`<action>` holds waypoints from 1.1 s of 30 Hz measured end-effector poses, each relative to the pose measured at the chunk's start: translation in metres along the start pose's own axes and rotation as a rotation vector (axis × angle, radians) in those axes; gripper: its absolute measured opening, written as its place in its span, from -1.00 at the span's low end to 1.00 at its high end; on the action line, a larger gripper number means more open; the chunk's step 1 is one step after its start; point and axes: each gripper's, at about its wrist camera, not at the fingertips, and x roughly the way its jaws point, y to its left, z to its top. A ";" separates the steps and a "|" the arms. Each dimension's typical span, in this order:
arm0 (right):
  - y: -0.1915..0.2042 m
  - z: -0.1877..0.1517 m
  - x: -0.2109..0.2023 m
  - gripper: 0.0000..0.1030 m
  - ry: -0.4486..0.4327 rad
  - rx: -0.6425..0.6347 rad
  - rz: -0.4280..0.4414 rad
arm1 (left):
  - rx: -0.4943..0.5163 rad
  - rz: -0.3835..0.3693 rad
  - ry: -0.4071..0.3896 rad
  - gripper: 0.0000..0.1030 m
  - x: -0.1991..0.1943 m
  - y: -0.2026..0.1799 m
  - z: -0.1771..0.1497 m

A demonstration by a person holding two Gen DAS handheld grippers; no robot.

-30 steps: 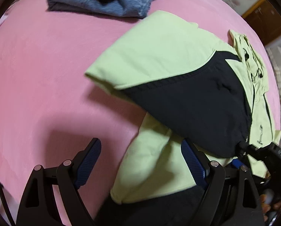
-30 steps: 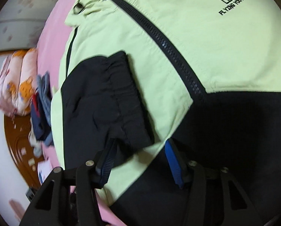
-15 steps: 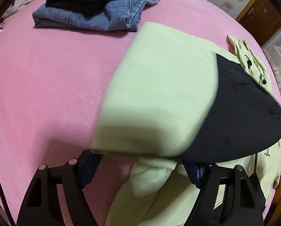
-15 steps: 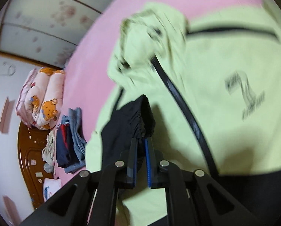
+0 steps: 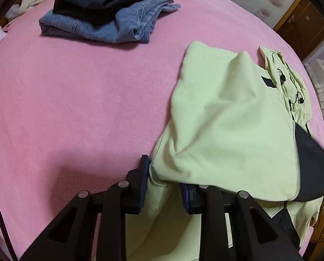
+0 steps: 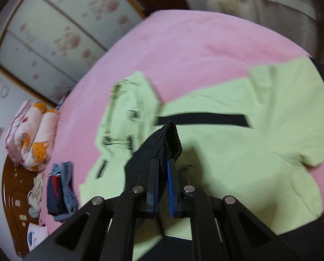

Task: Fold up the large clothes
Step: 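Carry the black cuff with the left gripper across the jacket body and release, then reach the right gripper to the other black sleeve cuff and grasp it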

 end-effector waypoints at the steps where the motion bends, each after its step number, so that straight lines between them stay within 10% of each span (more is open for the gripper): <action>1: -0.015 -0.004 0.002 -0.87 0.018 0.034 -0.014 | 0.002 0.005 0.004 -0.53 0.001 -0.002 -0.001; 23: -0.080 -0.041 0.045 -0.85 0.080 -0.020 -0.313 | 0.167 0.210 0.047 -0.50 -0.006 -0.043 -0.027; 33: -0.082 -0.049 0.020 -0.76 0.054 0.060 -0.326 | 0.178 0.145 0.110 -0.31 -0.013 -0.037 -0.020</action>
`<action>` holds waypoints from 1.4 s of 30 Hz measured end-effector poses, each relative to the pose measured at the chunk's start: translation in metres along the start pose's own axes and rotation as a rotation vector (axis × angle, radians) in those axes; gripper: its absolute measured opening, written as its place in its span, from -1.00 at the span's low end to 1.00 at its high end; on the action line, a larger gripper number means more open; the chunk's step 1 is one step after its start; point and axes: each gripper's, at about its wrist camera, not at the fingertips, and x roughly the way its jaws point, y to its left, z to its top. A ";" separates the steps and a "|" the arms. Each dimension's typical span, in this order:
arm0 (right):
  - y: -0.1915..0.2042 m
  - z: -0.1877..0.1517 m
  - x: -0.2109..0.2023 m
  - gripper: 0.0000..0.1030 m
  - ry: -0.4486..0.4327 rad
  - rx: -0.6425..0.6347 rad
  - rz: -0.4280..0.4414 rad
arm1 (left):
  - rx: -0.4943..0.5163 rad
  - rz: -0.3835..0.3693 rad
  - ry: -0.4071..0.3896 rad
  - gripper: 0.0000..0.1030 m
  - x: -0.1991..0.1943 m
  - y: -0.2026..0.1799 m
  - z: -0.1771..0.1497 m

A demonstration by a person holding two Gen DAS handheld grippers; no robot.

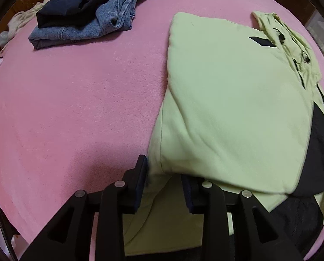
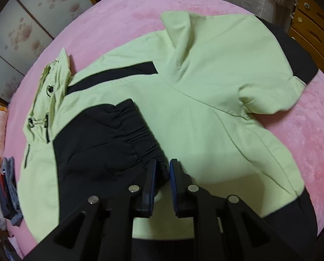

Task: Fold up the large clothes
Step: 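Reach the right gripper to the other black sleeve cuff and grasp it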

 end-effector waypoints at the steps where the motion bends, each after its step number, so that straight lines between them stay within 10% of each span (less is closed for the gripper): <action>1: -0.003 -0.001 -0.010 -0.76 -0.015 0.009 0.001 | 0.008 -0.001 0.011 -0.22 -0.004 0.000 -0.001; 3: -0.010 -0.006 -0.029 -0.75 -0.058 0.031 0.029 | 0.028 -0.016 0.012 0.17 -0.015 -0.003 -0.005; 9: -0.039 -0.029 -0.056 -0.74 -0.089 0.150 0.155 | 0.118 -0.073 -0.032 0.38 -0.048 -0.025 -0.033; 18: -0.083 -0.062 -0.052 -0.74 -0.061 0.205 0.205 | 0.228 -0.157 -0.002 0.38 -0.080 -0.114 -0.105; 23: -0.116 -0.067 -0.044 -0.23 0.043 0.202 0.263 | 0.242 -0.164 0.017 0.39 -0.104 -0.173 -0.144; 31: -0.184 -0.028 -0.050 -0.08 0.182 0.185 0.377 | 0.257 -0.176 0.089 0.56 -0.128 -0.285 -0.197; 42: -0.320 0.049 -0.052 -0.05 0.078 0.370 0.324 | 0.473 -0.227 0.124 0.60 -0.145 -0.442 -0.238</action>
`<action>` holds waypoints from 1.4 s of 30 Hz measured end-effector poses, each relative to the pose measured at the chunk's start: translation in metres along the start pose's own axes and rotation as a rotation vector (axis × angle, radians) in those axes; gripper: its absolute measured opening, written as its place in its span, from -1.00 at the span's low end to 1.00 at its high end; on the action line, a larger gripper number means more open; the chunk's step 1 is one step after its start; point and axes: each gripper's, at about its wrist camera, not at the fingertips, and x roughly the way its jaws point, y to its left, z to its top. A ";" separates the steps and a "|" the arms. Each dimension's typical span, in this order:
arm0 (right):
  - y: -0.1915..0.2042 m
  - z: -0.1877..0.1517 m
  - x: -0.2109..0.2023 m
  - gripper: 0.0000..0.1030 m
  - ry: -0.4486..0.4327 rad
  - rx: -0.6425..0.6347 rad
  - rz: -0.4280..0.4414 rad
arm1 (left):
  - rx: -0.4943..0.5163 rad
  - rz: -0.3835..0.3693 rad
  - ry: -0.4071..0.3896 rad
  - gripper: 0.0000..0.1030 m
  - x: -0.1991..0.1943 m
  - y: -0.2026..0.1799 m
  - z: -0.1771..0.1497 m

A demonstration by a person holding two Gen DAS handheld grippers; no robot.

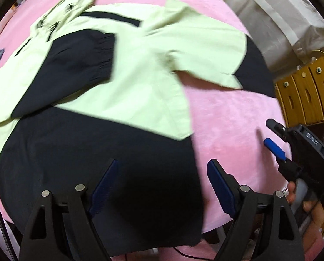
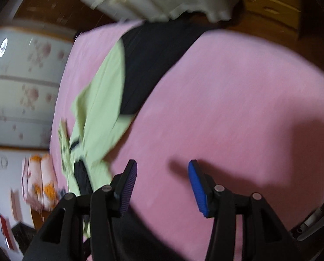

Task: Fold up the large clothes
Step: 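Reach the right gripper to the other black sleeve cuff and grasp it, then lay the held cuff across the jacket body with the right gripper and release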

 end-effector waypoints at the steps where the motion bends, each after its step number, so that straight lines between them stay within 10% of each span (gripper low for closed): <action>1: -0.005 0.010 0.000 -0.05 -0.016 0.010 -0.001 | -0.004 -0.011 0.005 0.60 0.001 -0.007 0.003; 18: -0.047 0.139 0.038 -0.07 -0.133 0.250 0.075 | -0.087 0.029 0.031 0.60 0.022 -0.022 0.042; 22: -0.053 0.148 0.044 -0.73 -0.151 0.320 0.025 | -0.132 0.036 0.021 0.60 0.022 -0.009 0.046; 26: -0.059 0.146 0.040 -0.93 -0.179 0.378 0.102 | -0.161 0.044 0.000 0.60 0.018 0.005 0.046; 42: 0.116 0.092 -0.066 -0.95 -0.556 -0.150 0.184 | -0.137 0.058 -0.098 0.60 -0.018 0.110 0.039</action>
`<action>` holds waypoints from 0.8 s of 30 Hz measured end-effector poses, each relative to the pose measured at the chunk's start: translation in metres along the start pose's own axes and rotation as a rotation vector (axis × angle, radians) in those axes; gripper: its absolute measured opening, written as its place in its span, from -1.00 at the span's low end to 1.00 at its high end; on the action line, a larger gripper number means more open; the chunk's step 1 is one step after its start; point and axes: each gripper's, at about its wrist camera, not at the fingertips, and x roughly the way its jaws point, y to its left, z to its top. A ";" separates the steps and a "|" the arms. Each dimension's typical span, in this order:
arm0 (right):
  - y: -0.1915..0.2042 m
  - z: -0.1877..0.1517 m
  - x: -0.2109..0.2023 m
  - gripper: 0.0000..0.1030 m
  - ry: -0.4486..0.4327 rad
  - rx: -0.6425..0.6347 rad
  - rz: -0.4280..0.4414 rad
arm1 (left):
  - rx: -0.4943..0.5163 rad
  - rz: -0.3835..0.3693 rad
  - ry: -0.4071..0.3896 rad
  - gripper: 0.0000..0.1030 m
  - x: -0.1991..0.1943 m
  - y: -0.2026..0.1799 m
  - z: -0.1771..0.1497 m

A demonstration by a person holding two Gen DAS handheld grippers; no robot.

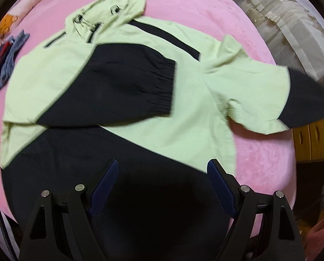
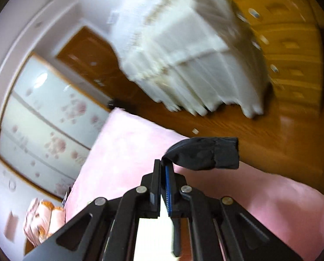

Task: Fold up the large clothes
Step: 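Lay the held cuff across the jacket body with the right gripper and release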

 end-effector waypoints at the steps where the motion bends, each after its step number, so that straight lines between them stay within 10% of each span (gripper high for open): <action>1: 0.023 -0.005 -0.006 -0.94 -0.020 -0.051 0.021 | 0.016 0.004 -0.010 0.60 -0.004 0.009 0.001; 7: 0.135 -0.059 -0.020 -0.94 -0.051 -0.340 0.128 | 0.045 -0.005 -0.051 0.60 -0.029 0.077 0.010; 14: 0.227 -0.197 0.006 -0.94 0.094 -0.627 0.142 | 0.005 0.003 -0.087 0.60 -0.044 0.163 0.023; 24: 0.210 -0.355 0.075 -0.90 0.527 -0.799 0.010 | -0.025 0.000 -0.051 0.60 -0.026 0.225 0.030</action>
